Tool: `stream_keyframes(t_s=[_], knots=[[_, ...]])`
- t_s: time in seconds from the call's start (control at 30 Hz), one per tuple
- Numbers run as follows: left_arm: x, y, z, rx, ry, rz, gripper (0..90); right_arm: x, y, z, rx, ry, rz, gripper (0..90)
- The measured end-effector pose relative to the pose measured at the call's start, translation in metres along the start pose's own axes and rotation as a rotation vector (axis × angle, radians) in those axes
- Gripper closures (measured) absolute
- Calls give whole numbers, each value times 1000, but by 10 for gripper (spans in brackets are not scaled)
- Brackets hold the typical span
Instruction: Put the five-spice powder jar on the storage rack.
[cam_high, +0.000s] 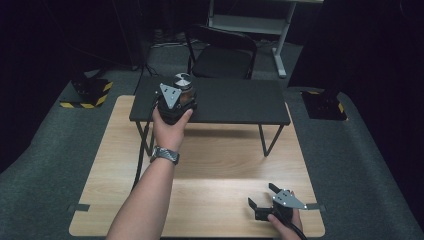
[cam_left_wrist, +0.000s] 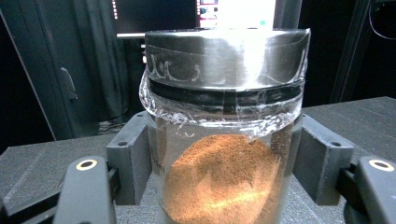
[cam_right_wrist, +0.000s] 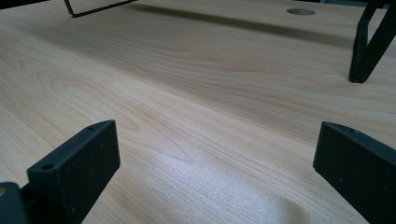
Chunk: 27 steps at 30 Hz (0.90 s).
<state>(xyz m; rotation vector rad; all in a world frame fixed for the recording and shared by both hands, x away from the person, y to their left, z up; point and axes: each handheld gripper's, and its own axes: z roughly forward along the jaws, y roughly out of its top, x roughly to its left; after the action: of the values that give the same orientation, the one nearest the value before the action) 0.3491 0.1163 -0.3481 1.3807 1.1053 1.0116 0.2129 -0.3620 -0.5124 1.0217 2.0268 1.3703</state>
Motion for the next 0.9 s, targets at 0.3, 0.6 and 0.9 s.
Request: stream_keyframes(t_s=[0.3,0.6,0.9], knots=[[2,-1,-1,-1,-7,1,307,1,0,0,1,-4,-1,7],[5,2,-7,-12,-31,-41,68,0,-1,0,-2,-2,2,7],[5,-13,-32,-60,-65,-27,5,0,0,0,1,1,-1,7]])
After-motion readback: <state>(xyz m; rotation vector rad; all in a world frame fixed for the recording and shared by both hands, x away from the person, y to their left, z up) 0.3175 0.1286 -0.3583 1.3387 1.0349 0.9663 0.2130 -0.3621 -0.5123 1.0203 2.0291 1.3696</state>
